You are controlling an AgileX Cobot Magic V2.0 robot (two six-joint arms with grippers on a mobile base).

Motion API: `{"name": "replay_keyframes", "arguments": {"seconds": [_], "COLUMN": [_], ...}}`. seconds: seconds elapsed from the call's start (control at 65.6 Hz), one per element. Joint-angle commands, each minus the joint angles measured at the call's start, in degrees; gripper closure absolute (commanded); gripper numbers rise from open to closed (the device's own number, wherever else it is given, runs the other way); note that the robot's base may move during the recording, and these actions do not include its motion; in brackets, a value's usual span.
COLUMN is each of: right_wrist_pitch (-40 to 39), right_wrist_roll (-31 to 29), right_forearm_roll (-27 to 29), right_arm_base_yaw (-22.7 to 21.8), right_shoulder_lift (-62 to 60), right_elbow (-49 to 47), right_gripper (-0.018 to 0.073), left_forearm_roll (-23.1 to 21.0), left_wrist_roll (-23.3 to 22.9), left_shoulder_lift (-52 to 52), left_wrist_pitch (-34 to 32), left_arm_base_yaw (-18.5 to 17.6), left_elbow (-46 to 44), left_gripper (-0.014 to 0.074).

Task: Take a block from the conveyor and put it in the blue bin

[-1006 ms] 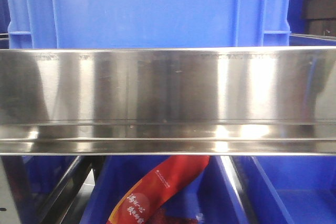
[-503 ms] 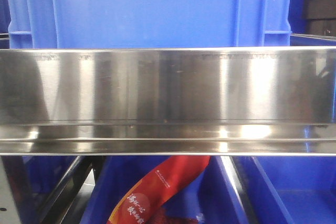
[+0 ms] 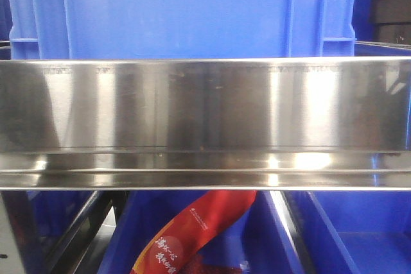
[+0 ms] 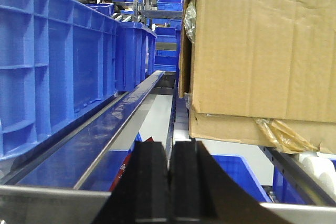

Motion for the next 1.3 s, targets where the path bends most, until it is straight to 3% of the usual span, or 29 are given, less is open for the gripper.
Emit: {"name": "replay_keyframes", "arguments": {"seconds": [0.0, 0.244, 0.305, 0.351, 0.457, 0.533, 0.716, 1.28], "right_wrist_pitch": [-1.5, -1.5, -1.5, -1.5, -1.5, -1.5, -1.5, -1.5], "right_wrist_roll": [0.3, 0.3, 0.3, 0.3, 0.3, 0.3, 0.3, 0.3], "right_forearm_roll": [0.1, 0.1, 0.1, 0.1, 0.1, 0.1, 0.1, 0.1], "right_arm_base_yaw": [-0.3, -0.3, -0.3, -0.3, -0.3, -0.3, -0.3, -0.3], "right_shoulder_lift": [-0.2, -0.2, -0.2, -0.2, -0.2, -0.2, -0.2, -0.2], "right_elbow": [0.0, 0.0, 0.0, 0.0, 0.0, 0.0, 0.0, 0.0], "right_gripper": [0.0721, 0.0721, 0.0721, 0.0721, 0.0721, 0.0721, 0.0721, 0.0721], "left_forearm_roll": [-0.4, -0.1, 3.0, 9.5, 11.0, 13.4, 12.2, 11.4], "left_wrist_roll": [-0.2, -0.2, -0.2, -0.3, -7.1, -8.1, -8.1, -8.1], "left_shoulder_lift": [-0.2, -0.2, -0.7, -2.1, -6.1, -8.7, -10.6, -10.6], "left_wrist_pitch": [-1.1, -1.8, -3.6, -6.3, -12.6, -14.1, -15.5, -15.8], "left_arm_base_yaw": [0.3, 0.3, 0.4, 1.3, 4.1, 5.7, 7.0, 6.9], "left_elbow": [0.0, 0.7, 2.6, 5.1, 12.8, 17.2, 23.9, 23.9], "left_gripper": [0.0707, 0.0707, 0.0707, 0.0707, 0.0707, 0.0707, 0.0707, 0.0707]}}
